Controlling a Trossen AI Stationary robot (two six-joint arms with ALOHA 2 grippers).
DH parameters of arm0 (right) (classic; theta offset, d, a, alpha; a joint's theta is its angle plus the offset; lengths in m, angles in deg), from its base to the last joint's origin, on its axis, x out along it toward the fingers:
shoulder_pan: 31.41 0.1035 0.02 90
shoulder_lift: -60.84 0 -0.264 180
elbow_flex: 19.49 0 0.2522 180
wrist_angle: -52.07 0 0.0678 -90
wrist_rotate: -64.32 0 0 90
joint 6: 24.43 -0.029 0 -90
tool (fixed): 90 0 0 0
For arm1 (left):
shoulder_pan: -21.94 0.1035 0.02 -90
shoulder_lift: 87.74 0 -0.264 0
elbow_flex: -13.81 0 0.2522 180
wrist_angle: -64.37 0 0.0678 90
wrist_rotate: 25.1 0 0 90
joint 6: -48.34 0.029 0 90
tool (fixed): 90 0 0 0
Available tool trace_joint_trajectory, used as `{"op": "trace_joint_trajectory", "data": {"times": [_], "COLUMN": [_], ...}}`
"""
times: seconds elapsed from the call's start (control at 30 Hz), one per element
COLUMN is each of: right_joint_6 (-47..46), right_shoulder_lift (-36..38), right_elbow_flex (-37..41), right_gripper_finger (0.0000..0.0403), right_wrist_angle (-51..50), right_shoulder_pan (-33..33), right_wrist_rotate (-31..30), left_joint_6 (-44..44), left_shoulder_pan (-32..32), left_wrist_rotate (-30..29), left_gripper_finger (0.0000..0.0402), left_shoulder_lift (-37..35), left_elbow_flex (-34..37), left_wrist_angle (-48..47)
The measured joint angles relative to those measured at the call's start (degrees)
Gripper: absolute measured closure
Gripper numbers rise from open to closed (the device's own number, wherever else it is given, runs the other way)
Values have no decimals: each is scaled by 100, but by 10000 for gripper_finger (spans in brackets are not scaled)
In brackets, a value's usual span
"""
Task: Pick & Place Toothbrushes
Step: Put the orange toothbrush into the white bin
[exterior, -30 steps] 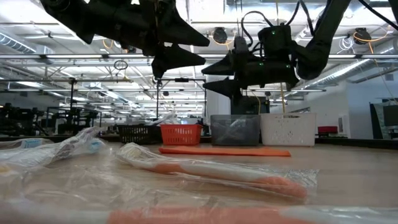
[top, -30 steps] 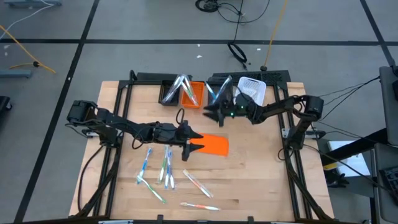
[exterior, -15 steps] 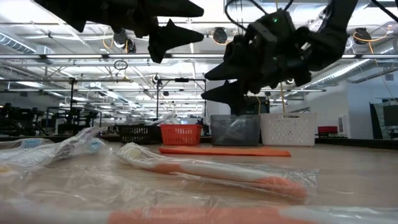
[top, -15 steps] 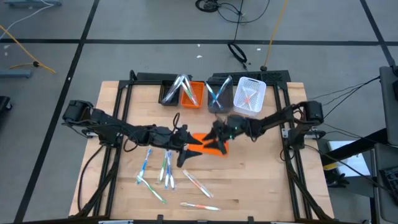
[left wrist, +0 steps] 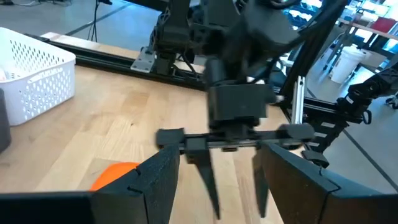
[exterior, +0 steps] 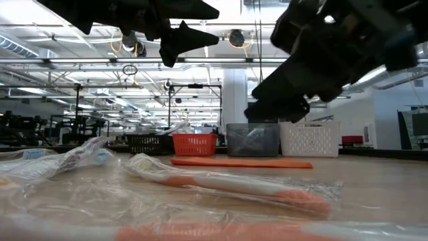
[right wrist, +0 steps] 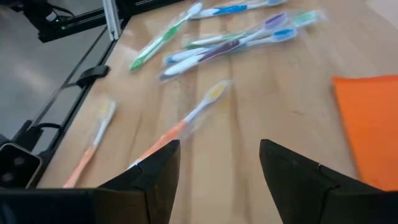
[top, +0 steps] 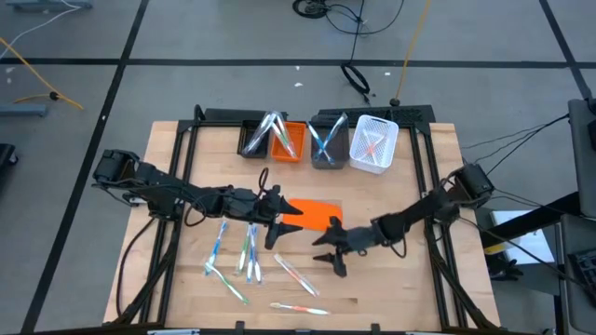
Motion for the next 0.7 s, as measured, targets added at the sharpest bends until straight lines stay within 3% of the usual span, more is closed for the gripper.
{"op": "trace_joint_trajectory", "data": {"times": [0.43,0.7], "right_joint_6": [-212,-690], "right_shoulder_lift": [-5,-629], "right_elbow_flex": [-581,-778], "right_gripper_finger": [191,191], "right_wrist_angle": [-1047,-934], "right_shoulder_pan": [1008,1225], "right_wrist_rotate": [-909,-1012], "left_joint_6": [-24,-26], "left_shoulder_pan": [3,1], "left_wrist_rotate": [-4,-7], "left_gripper_finger": [172,172], "left_shoulder_lift": [2,2], "left_elbow_flex": [0,0], "left_wrist_angle": [-1,-2]}}
